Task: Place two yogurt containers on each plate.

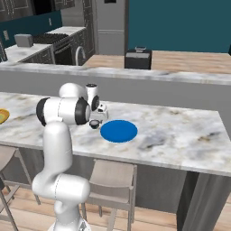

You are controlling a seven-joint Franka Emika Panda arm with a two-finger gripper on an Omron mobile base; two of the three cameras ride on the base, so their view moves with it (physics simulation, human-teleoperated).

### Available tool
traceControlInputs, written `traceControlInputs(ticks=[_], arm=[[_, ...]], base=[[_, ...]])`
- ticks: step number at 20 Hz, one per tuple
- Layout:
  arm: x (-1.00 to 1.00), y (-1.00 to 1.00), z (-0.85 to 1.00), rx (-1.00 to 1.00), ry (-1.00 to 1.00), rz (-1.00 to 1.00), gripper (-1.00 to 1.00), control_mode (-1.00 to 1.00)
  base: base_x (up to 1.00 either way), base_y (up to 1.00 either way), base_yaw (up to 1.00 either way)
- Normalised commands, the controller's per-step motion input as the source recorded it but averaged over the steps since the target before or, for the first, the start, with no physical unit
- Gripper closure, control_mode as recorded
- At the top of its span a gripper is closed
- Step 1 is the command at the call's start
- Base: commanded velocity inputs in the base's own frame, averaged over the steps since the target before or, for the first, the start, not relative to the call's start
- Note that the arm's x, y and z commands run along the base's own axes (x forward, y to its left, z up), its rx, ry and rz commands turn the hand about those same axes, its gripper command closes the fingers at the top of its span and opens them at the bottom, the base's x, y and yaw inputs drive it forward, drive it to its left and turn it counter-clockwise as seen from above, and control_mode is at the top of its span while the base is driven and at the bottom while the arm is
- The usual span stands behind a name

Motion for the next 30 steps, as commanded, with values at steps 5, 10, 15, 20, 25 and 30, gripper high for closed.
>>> traceControlInputs(ticks=[5,10,15,20,25,30], arm=[[0.00,-0.05,-0.11,0.00,0.00,0.00,-1.00,-1.00],[0.00,-0.01,-0.03,0.00,0.00,0.00,-1.00,-1.00],[0.00,0.00,-0.06,0.00,0.00,0.00,-1.00,-1.00],[0.00,0.00,-0.12,0.00,0.00,0.00,-1.00,-1.00],[0.00,0.00,-0.08,0.00,0.00,0.00,-1.00,-1.00],[0.01,0.00,-0.01,0.00,0.01,0.00,1.00,-1.00]], base=[[0.00,0.00,0.00],[0.00,0.00,0.00],[0.00,0.00,0.00],[0.00,0.00,0.00],[0.00,0.00,0.00],[0.00,0.00,0.00]])
